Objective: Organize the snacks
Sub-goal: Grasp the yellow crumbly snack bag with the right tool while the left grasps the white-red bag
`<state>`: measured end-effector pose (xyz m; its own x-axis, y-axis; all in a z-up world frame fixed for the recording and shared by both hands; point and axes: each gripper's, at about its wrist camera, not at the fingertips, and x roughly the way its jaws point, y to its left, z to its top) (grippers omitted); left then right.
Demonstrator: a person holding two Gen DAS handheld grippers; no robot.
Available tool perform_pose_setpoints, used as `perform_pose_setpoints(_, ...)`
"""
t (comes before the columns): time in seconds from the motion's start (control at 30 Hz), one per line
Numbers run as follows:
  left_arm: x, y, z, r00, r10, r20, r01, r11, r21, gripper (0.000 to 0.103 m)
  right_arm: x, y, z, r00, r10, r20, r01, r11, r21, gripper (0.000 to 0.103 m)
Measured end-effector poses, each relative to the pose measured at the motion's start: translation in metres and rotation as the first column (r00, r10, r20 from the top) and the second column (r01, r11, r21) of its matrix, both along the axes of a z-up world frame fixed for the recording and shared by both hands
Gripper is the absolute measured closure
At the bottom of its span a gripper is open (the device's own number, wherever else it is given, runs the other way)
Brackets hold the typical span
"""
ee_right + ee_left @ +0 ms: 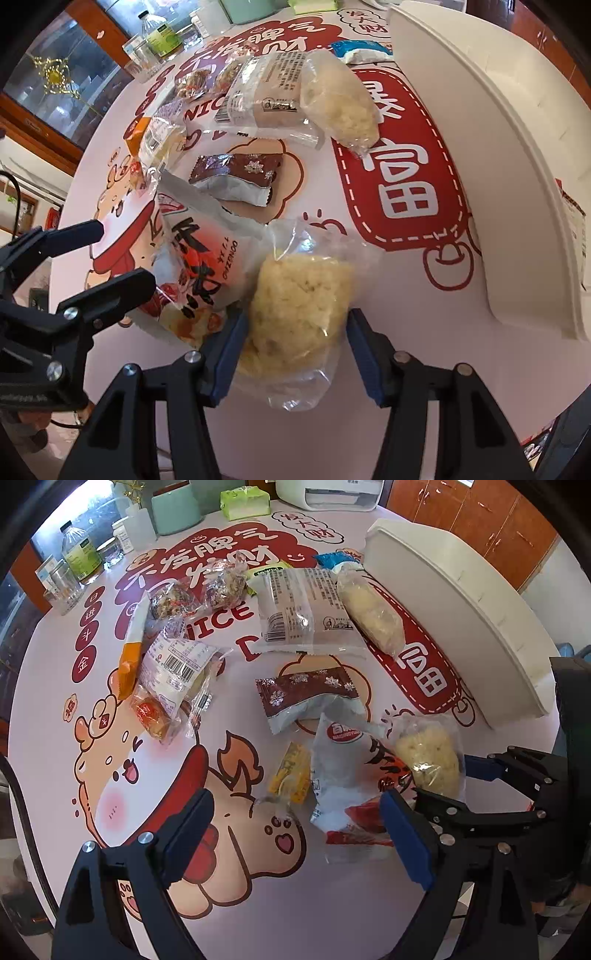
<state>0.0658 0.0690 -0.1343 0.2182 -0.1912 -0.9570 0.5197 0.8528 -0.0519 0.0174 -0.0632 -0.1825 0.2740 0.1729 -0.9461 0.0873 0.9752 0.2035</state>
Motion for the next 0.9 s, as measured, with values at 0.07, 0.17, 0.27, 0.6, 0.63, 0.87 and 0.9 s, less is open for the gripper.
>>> perform_pose_setpoints(0.07, 0.001, 0.0, -0.001, 1.0, -0.003, -0.005, 0.003, 1.0, -0.001, 0.012, 0.002, 0.003, -0.002, 1.0, 0.005, 0.002, -0.005, 1.0, -0.016, 0.047)
perform_pose_setpoints(0.17, 0.003, 0.0, -0.002, 1.0, -0.005, -0.013, 0.005, 1.0, -0.003, 0.012, 0.003, 0.007, -0.003, 1.0, 0.012, 0.011, -0.012, 0.999, -0.043, 0.049)
perform_pose_setpoints(0.27, 0.005, -0.002, -0.003, 1.0, -0.011, -0.019, 0.011, 1.0, -0.003, 0.012, 0.001, 0.006, -0.003, 1.0, 0.012, 0.019, -0.011, 0.998, -0.056, 0.049)
perform_pose_setpoints(0.6, 0.003, -0.027, -0.012, 0.997, -0.048, -0.057, 0.048, 0.999, -0.008, 0.012, -0.014, -0.017, 0.001, 1.0, -0.019, 0.015, 0.02, 0.995, -0.097, 0.05)
perform_pose_setpoints(0.63, 0.002, -0.031, -0.012, 0.996, -0.052, -0.066, 0.051, 0.999, -0.013, 0.013, -0.016, -0.018, 0.001, 1.0, -0.02, 0.013, 0.021, 0.995, -0.097, 0.05)
perform_pose_setpoints(0.87, -0.006, -0.055, -0.012, 0.993, -0.081, -0.081, 0.083, 0.996, 0.017, 0.015, -0.022, -0.026, 0.002, 1.0, -0.016, 0.006, 0.017, 0.995, -0.093, 0.05)
perform_pose_setpoints(0.9, -0.007, -0.058, -0.01, 0.993, -0.088, -0.083, 0.09, 0.996, 0.018, 0.015, -0.023, -0.027, 0.002, 1.0, -0.016, 0.007, 0.017, 0.996, -0.093, 0.05)
